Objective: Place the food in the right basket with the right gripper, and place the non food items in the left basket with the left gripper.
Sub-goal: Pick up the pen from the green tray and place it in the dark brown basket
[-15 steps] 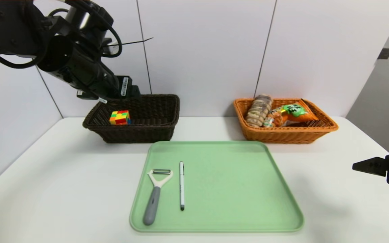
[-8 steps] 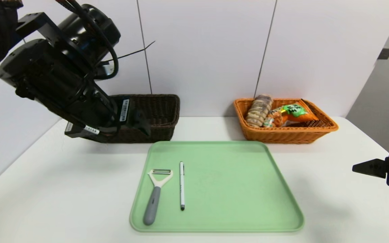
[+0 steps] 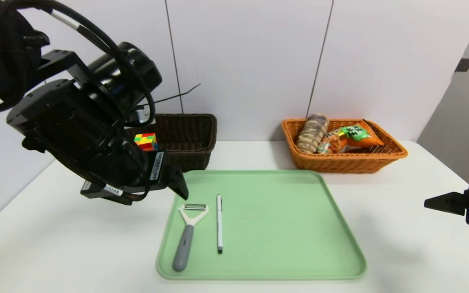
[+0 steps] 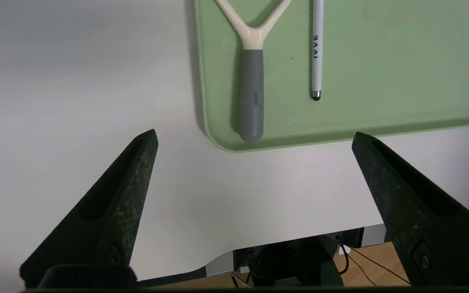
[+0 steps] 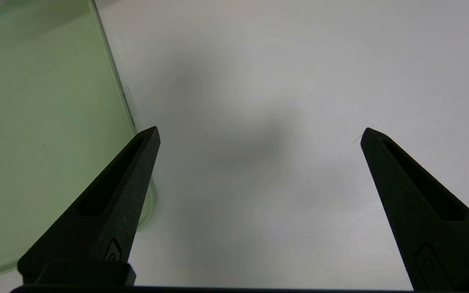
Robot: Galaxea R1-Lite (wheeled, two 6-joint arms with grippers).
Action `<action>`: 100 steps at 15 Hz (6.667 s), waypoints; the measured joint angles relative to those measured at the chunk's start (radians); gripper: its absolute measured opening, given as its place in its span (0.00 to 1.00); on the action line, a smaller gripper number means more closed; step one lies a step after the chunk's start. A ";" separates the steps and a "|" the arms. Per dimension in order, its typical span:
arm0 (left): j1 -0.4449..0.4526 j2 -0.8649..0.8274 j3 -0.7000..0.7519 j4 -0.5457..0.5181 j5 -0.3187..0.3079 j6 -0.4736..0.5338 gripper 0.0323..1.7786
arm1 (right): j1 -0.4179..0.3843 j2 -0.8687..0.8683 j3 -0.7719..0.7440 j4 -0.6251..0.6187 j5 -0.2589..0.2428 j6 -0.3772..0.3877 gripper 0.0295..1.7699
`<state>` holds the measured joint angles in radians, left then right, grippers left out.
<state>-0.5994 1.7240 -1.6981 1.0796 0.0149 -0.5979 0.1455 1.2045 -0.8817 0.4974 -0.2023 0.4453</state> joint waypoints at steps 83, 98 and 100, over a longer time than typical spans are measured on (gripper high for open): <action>-0.207 0.527 -0.267 -0.089 0.105 -0.102 0.01 | -0.002 -0.042 0.069 -0.004 0.048 0.000 0.97; -0.184 0.169 -0.267 -0.396 0.206 -0.004 0.01 | -0.010 -0.037 0.101 -0.004 0.050 -0.003 0.97; -0.114 0.159 -0.267 -0.457 0.241 -0.006 0.01 | -0.010 -0.031 0.101 -0.004 0.049 -0.013 0.97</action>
<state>-0.7130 1.8828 -1.9651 0.6223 0.2564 -0.6043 0.1360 1.1738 -0.7802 0.4930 -0.1538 0.4319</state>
